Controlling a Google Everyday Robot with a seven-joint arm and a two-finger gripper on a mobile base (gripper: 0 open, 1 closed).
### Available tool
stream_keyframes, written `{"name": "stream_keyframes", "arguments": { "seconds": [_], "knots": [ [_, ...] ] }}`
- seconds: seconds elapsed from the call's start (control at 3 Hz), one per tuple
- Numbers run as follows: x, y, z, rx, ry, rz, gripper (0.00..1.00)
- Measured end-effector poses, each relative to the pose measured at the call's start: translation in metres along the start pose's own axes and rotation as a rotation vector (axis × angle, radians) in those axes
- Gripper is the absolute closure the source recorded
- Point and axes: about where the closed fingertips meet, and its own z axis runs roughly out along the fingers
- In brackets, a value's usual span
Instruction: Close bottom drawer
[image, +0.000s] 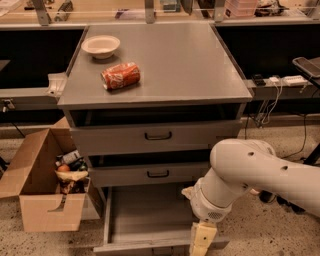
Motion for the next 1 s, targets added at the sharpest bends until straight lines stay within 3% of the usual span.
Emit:
{"name": "stream_keyframes", "arguments": {
  "seconds": [0.33, 0.67, 1.0],
  "knots": [
    [0.0, 0.0, 0.0, 0.0, 0.0, 0.0, 0.0],
    [0.018, -0.011, 0.04, -0.006, -0.005, 0.013, 0.0],
    [0.045, -0.023, 0.102, -0.03, -0.046, 0.024, 0.0]
  ]
}}
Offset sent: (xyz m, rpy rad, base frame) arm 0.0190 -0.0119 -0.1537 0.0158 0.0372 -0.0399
